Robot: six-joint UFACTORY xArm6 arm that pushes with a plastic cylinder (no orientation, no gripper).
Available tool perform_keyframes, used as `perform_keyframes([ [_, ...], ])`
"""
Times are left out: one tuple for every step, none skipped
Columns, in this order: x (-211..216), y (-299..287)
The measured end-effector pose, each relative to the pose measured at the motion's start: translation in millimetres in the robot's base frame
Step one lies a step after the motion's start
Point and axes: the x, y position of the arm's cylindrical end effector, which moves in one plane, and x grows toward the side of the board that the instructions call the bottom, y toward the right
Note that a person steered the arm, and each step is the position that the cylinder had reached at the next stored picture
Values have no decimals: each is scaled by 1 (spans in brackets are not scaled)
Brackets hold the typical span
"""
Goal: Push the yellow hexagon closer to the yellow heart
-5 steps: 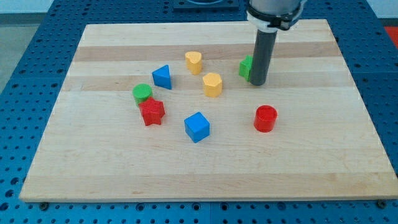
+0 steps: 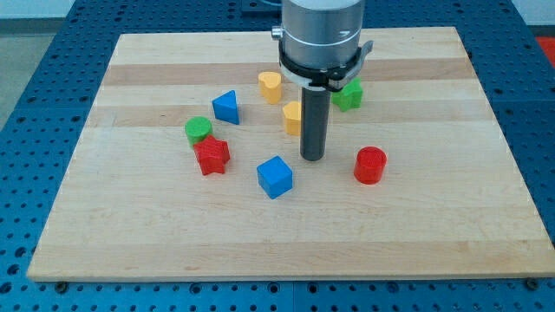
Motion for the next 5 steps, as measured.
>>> perform_keyframes([
  [-6, -1],
  [-35, -5],
  [-56, -6],
  [-56, -8],
  [-38, -14],
])
